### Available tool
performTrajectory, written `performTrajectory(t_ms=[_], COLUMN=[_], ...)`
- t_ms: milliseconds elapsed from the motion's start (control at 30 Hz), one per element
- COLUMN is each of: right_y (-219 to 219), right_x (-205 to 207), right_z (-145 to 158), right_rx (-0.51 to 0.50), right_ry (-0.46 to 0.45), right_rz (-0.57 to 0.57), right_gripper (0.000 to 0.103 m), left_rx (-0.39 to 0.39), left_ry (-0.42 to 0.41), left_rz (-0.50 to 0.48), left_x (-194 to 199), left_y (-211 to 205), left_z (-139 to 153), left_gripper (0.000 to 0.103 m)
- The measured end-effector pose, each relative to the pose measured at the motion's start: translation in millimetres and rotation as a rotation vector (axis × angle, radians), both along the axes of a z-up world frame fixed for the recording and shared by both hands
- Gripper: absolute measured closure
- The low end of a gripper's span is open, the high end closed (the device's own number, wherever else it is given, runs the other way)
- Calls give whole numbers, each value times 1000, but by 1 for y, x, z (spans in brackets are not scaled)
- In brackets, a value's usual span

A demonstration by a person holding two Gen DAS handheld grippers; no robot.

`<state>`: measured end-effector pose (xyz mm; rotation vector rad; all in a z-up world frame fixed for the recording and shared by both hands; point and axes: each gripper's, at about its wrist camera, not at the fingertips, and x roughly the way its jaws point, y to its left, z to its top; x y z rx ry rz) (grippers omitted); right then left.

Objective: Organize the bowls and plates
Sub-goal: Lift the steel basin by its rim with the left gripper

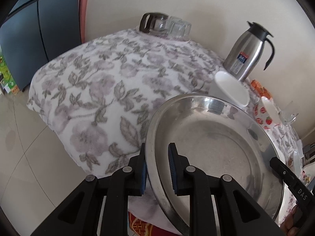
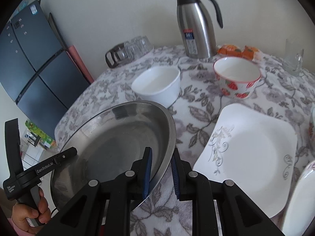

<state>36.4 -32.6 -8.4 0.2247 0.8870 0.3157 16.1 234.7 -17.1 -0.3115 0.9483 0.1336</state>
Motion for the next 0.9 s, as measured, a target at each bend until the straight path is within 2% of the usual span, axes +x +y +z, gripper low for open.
performTrajectory(t_ms=[267, 400, 500, 700, 900], right_y=[-44, -74, -99, -148, -185], right_x=[-17, -24, -28, -39, -51], right_z=[32, 40, 38, 34, 27], right_rx=[3, -5, 24, 64, 65], right_ry=[-93, -121, -115, -110, -101], right_rz=[-77, -147, -215, -347, -446], right_gripper=[82, 82, 82, 82, 82], left_rx=[28, 41, 46, 36, -18], left_ry=[-80, -106, -121, -103, -59], left_rz=[-68, -123, -165, -248, -312], left_x=[2, 9, 16, 31, 41], left_y=[-41, -74, -100, -152, -193], left_z=[44, 61, 72, 76, 65], left_gripper=[82, 82, 82, 82, 82])
